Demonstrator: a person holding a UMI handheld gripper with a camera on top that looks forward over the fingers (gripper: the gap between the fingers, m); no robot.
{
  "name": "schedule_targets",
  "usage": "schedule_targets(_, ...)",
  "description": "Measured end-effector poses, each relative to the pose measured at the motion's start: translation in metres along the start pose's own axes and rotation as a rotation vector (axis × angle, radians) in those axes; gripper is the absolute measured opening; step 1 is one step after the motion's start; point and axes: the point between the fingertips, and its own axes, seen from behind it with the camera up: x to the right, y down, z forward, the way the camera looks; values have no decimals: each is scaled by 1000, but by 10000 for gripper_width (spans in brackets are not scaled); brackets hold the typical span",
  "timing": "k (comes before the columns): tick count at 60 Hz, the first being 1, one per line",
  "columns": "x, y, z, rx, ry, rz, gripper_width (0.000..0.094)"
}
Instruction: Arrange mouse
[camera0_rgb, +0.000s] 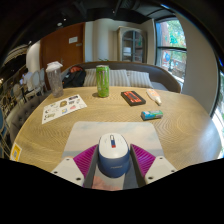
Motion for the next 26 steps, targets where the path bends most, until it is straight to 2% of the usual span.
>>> schedule_targets(4,0,3,-16,1,-17,-32,837)
schedule_targets(5,0,3,-20,5,-20,-35,861)
schedule_targets(7,2,6,-30,5,-24,-31,829)
schedule_targets(17,17,25,-93,29,-25,9,848)
schedule_targets(26,47,57,-147,64,36,29,850)
